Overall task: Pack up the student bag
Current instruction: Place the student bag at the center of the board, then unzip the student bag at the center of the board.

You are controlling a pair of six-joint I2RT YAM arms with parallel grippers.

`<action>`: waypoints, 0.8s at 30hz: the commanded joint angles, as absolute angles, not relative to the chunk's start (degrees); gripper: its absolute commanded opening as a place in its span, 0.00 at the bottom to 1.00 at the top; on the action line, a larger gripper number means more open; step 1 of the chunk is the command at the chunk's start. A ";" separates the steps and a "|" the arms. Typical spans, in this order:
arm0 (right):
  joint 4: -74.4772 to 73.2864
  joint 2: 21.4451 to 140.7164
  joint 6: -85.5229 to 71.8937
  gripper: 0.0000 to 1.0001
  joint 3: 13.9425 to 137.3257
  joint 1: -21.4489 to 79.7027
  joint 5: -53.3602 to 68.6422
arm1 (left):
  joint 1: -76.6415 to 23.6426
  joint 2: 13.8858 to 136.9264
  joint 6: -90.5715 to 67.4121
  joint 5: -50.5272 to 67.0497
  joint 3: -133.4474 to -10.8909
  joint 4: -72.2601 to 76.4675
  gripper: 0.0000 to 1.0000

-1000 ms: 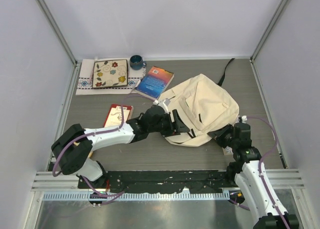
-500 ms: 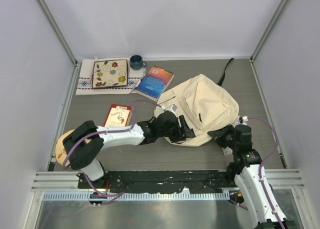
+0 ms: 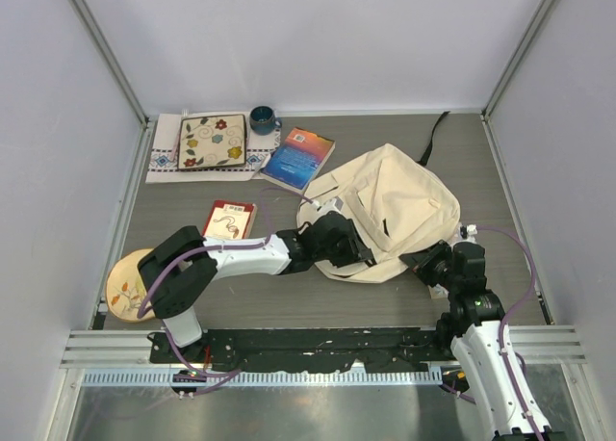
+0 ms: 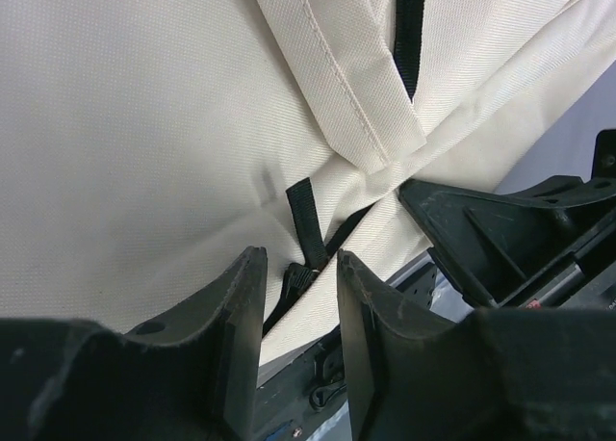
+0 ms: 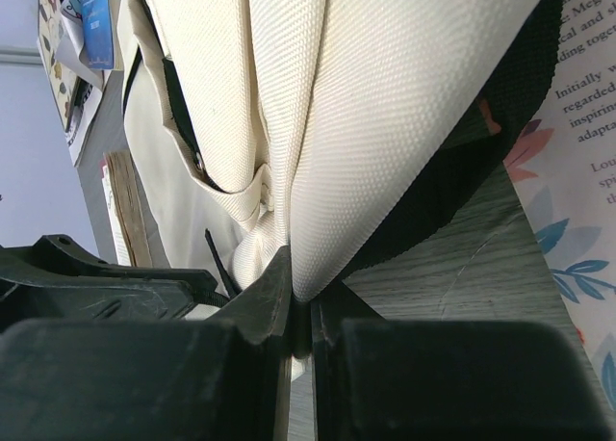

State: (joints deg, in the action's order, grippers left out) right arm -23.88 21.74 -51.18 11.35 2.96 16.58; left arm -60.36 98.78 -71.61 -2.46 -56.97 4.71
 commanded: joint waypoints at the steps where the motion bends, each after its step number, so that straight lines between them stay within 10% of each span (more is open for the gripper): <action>1: -22.24 20.92 -50.36 0.01 11.69 3.25 17.84 | -60.56 99.14 -71.37 -3.96 -58.71 4.66 0.38; 24: -21.80 21.62 -50.80 0.01 12.74 3.25 15.04 | -60.65 100.37 -68.48 2.45 -58.80 10.10 0.00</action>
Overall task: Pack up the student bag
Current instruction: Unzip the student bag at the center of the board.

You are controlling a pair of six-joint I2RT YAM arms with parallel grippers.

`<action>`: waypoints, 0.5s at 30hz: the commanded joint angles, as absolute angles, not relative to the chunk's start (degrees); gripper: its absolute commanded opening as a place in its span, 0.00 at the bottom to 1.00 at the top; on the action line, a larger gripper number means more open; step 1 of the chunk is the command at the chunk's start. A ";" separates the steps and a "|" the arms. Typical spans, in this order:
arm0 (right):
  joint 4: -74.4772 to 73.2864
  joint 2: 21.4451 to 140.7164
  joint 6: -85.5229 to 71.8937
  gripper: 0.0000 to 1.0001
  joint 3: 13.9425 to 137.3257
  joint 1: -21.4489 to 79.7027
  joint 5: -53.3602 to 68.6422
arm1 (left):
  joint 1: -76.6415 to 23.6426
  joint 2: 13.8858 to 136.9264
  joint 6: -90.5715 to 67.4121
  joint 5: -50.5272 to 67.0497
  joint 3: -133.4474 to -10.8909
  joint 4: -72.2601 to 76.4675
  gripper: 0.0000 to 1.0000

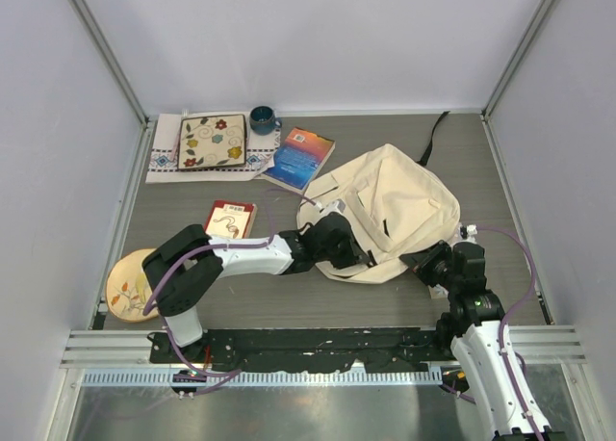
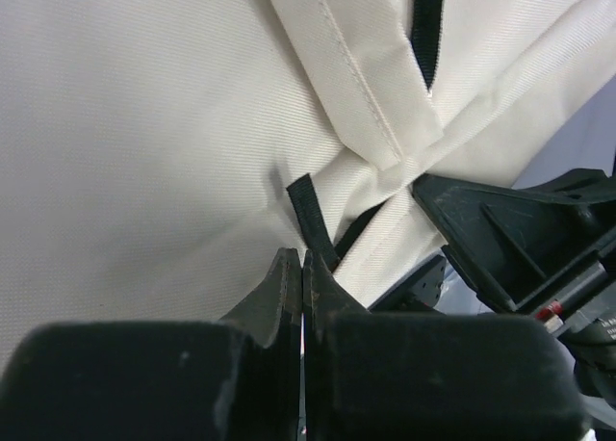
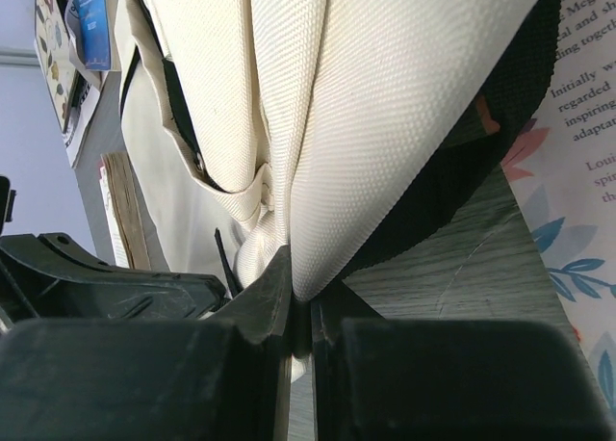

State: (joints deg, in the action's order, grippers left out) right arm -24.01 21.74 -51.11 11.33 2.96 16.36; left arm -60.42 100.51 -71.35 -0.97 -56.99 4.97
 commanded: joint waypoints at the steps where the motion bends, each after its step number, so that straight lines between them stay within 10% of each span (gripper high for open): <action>1: -21.71 21.88 -50.80 0.01 13.53 3.25 14.42 | -60.64 100.28 -67.86 2.90 -59.15 10.28 0.00; 15: -21.45 36.55 -46.94 0.01 23.64 3.16 3.00 | -60.47 96.24 -56.78 8.44 -62.67 4.84 0.00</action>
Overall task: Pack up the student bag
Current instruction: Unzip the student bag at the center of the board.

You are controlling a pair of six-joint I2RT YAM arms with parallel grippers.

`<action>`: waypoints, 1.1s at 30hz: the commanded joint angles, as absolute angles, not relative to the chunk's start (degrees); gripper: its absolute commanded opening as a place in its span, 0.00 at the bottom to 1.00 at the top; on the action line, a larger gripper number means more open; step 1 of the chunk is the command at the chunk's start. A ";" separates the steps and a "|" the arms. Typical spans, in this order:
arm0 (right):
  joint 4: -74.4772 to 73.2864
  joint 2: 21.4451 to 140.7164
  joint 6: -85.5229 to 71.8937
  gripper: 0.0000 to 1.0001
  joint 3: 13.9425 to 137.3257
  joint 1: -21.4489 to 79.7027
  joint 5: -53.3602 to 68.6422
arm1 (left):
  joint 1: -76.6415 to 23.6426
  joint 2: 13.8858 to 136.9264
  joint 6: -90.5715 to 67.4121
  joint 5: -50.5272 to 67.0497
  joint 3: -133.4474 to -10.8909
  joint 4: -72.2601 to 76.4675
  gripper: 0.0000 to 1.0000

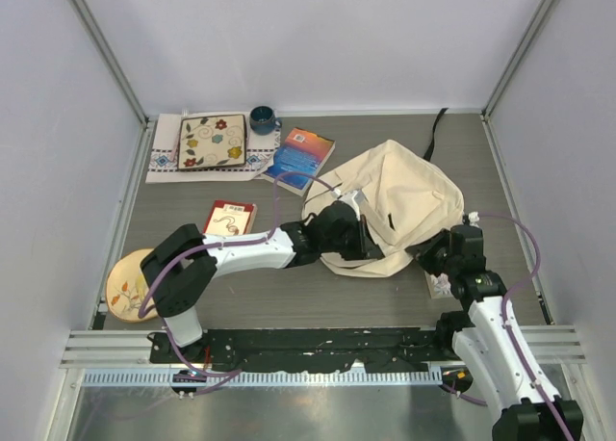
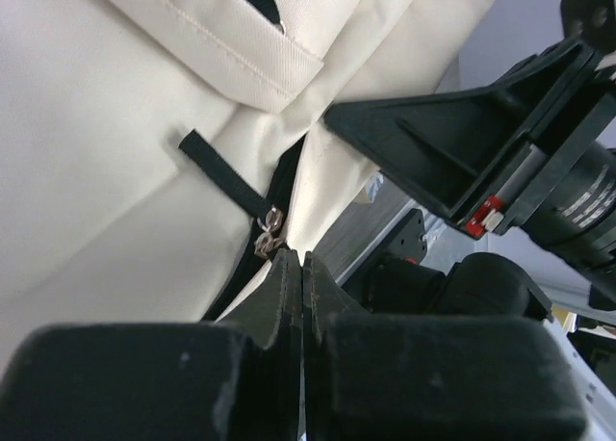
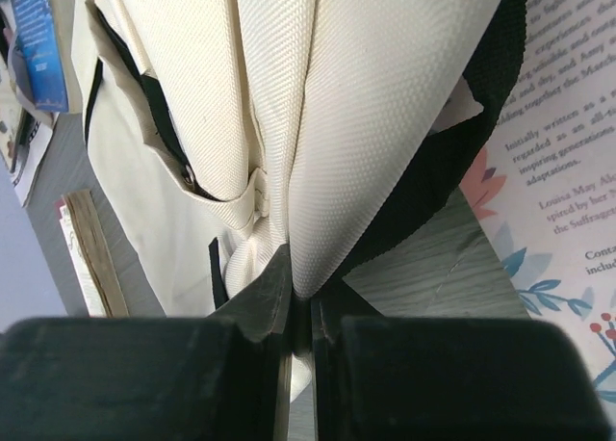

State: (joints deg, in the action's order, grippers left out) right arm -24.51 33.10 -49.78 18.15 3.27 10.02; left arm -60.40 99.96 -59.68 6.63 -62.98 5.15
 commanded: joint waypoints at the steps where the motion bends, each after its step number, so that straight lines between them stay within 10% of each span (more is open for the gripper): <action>1: -21.62 37.87 -46.59 0.01 24.86 3.16 1.68 | -60.47 96.24 -56.60 8.52 -62.67 4.83 0.00; 16: -22.23 42.19 -42.28 0.01 28.30 2.29 -4.22 | -60.38 90.62 -53.79 2.02 -54.14 -1.41 0.00; 24: -36.27 39.03 -40.17 0.75 33.56 2.20 -1.06 | -60.47 93.25 -53.17 5.27 -56.51 2.02 0.00; 33: -38.77 30.24 -52.46 0.78 28.49 2.20 18.80 | -60.56 95.71 -50.98 8.52 -61.87 2.29 0.00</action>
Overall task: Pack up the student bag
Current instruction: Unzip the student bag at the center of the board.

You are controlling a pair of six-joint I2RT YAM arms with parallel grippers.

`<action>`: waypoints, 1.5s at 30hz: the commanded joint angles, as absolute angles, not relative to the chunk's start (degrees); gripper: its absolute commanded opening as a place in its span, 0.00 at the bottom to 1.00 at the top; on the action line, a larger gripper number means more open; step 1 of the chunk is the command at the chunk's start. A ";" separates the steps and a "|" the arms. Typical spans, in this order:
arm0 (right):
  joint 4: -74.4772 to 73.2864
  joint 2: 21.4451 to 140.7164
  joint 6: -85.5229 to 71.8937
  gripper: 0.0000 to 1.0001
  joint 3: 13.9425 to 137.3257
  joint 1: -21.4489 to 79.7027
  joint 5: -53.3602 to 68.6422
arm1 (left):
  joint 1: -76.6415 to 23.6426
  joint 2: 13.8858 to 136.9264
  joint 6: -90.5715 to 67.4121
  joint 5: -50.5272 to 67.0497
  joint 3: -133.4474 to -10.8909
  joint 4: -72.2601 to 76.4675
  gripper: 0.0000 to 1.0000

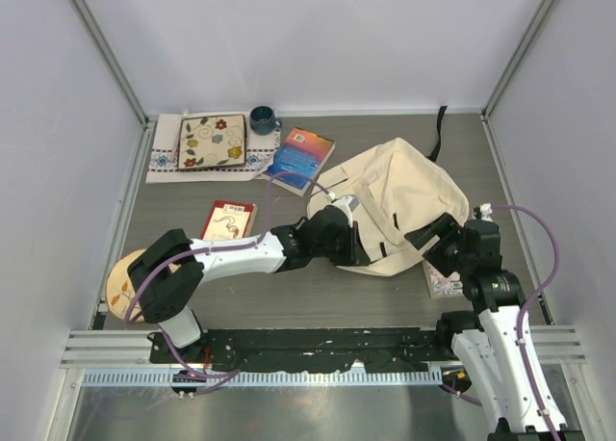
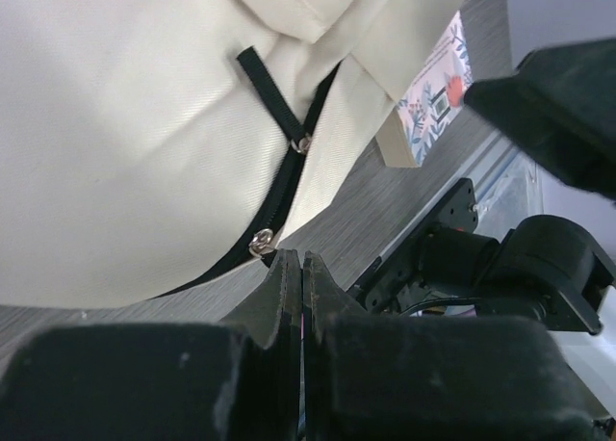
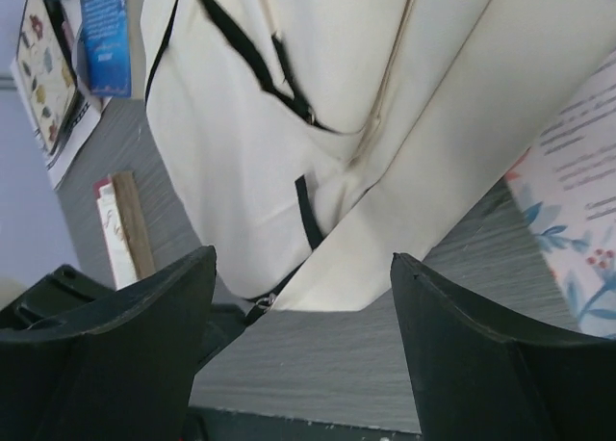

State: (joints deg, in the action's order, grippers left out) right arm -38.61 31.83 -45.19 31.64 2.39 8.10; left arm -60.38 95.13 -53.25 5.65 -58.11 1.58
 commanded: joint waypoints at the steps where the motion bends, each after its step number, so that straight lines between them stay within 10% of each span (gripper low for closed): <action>1: -38.67 29.97 -53.51 0.78 27.95 2.20 19.42 | -60.64 95.89 -50.80 8.87 -62.22 2.29 0.00; 27: -24.71 34.89 -70.31 0.78 17.40 3.43 23.29 | -62.49 96.68 -48.43 10.90 -68.20 0.18 0.00; 28: -24.00 35.59 -70.40 0.75 17.40 3.34 23.12 | -62.66 96.68 -48.43 10.90 -68.29 0.18 0.00; 31: -21.27 38.23 -69.35 0.23 18.72 3.43 21.89 | -62.93 96.59 -48.25 10.81 -68.03 0.18 0.00; 34: -22.23 38.32 -67.50 0.01 20.83 3.34 18.03 | -62.93 95.72 -48.08 9.94 -66.71 -1.76 0.00; 45: -27.08 32.44 -64.50 0.01 28.04 3.34 5.35 | -62.84 91.32 -38.68 1.23 -69.84 -13.34 0.00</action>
State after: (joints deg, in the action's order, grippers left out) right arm -30.98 35.14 -64.53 24.88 3.86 13.78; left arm -62.26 94.67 -44.75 3.86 -64.40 -5.37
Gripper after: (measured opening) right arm 0.046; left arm 0.012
